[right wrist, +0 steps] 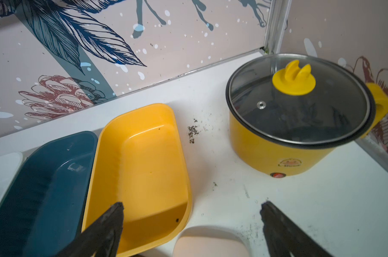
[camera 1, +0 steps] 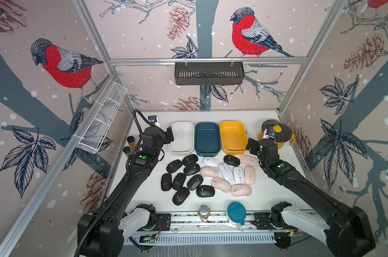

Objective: Place the mice by color into the storage box
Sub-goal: Pick up the mouse from the center of the board.

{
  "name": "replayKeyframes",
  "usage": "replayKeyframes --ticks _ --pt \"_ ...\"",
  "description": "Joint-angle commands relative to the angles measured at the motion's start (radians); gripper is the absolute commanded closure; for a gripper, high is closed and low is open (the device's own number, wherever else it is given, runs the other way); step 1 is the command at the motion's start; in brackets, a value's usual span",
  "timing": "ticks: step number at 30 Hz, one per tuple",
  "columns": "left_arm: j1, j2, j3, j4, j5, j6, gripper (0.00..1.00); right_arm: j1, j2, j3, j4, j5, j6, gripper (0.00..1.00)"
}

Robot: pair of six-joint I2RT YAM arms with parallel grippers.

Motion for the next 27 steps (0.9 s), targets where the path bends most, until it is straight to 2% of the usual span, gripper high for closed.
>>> replayKeyframes --ticks 1,16,27 --pt "0.001 -0.006 -0.04 0.084 0.041 0.028 0.16 0.005 0.005 0.008 -0.122 -0.039 0.075 0.05" --pt "0.0 -0.065 -0.091 0.088 -0.024 0.058 0.15 0.042 0.031 -0.103 -0.268 -0.153 0.231 0.12" --pt "-0.003 -0.05 -0.094 0.089 -0.026 0.051 0.15 0.042 0.08 -0.131 -0.299 -0.228 0.248 0.27"
